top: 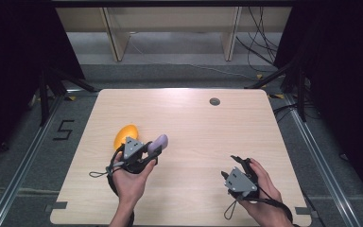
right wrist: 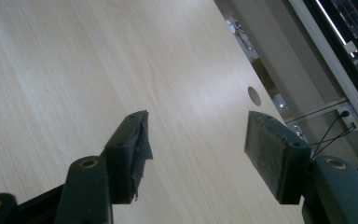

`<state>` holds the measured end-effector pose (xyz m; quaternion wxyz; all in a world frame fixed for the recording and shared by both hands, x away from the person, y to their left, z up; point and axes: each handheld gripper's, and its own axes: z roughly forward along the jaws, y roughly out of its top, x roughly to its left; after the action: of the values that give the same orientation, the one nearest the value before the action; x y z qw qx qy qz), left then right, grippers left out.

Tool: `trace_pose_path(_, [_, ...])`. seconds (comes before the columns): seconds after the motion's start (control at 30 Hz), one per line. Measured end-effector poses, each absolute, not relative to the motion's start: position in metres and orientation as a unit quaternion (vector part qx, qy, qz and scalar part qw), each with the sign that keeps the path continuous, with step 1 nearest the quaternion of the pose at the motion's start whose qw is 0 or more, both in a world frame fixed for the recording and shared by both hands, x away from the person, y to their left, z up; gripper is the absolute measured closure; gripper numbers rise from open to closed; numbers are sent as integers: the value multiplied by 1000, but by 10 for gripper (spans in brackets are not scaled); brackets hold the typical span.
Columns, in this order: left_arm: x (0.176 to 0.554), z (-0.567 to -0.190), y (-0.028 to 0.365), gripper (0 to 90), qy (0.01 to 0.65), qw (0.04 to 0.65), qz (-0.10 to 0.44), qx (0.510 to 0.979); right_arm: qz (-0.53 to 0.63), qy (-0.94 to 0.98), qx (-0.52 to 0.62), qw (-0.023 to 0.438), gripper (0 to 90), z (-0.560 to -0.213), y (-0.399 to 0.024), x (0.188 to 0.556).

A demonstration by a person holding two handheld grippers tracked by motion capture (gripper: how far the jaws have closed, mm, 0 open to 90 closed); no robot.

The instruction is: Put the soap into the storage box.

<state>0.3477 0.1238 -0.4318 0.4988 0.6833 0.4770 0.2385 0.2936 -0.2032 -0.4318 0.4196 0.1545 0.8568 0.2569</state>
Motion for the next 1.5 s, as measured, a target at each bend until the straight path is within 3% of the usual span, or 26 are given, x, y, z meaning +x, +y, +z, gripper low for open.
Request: trace_pose_path(1.5, [368,-421,171,588,529,482,315,623,254,858,147,422,406,-432,-204,296])
